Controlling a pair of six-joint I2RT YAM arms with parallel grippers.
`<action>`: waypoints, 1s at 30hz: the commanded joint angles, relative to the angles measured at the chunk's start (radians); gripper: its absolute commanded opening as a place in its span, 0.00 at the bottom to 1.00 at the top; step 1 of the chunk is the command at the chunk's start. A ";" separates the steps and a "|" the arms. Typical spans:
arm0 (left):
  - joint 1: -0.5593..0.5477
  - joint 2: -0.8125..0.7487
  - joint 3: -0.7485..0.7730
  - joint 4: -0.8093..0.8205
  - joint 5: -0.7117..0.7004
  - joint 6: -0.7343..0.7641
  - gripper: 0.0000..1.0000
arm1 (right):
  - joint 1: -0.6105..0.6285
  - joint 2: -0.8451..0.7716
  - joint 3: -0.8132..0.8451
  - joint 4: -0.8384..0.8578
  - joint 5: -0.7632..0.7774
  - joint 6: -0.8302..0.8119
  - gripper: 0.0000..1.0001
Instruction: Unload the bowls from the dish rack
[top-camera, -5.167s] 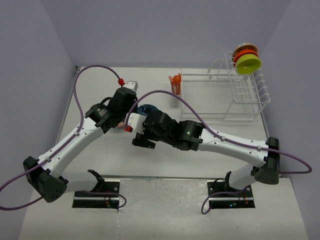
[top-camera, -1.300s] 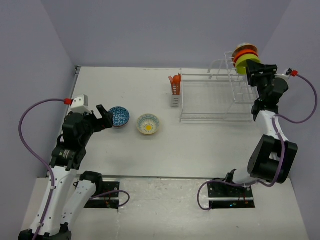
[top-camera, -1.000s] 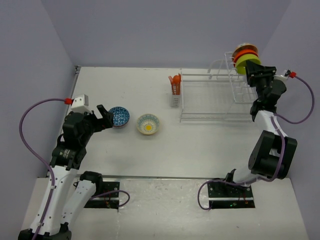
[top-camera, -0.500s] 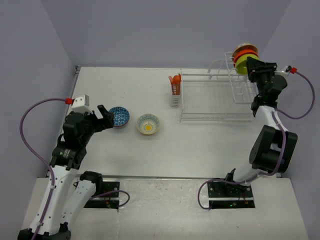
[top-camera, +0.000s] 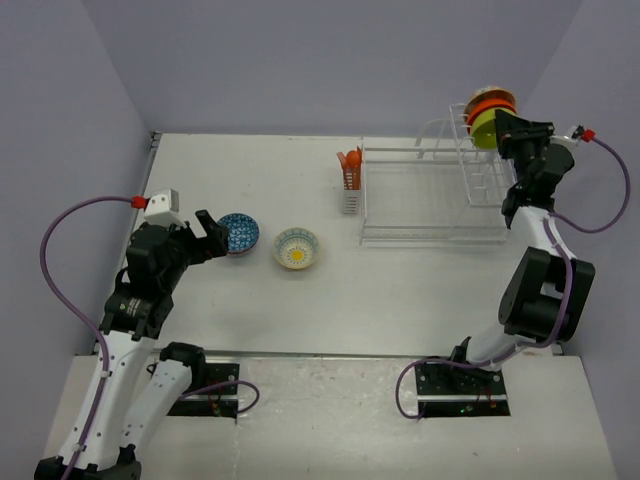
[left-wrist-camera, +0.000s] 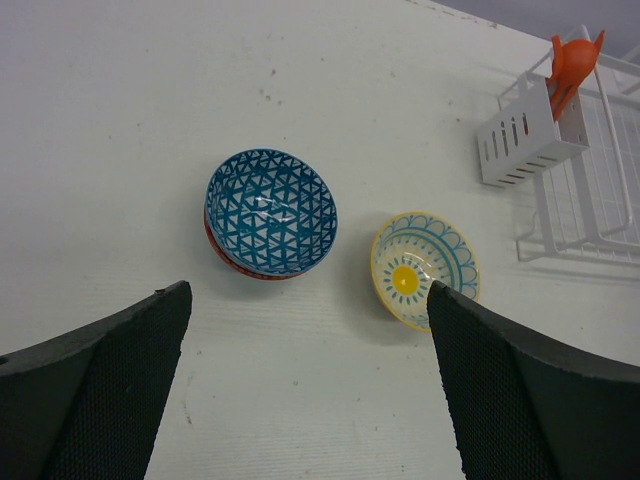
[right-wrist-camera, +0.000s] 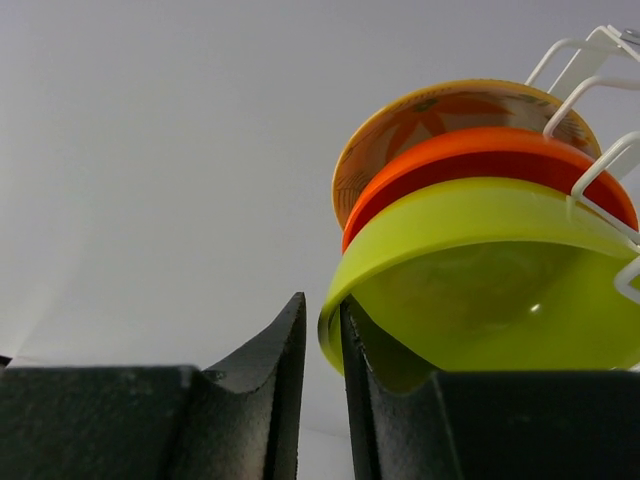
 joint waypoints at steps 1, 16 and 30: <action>-0.008 -0.006 -0.009 0.027 0.009 0.031 1.00 | 0.008 0.012 0.047 0.009 0.043 0.002 0.20; -0.013 -0.009 -0.009 0.027 0.006 0.028 1.00 | 0.008 -0.008 0.050 -0.003 0.007 0.021 0.00; -0.013 -0.005 -0.011 0.030 0.014 0.026 1.00 | 0.008 -0.138 -0.106 0.134 0.059 0.133 0.00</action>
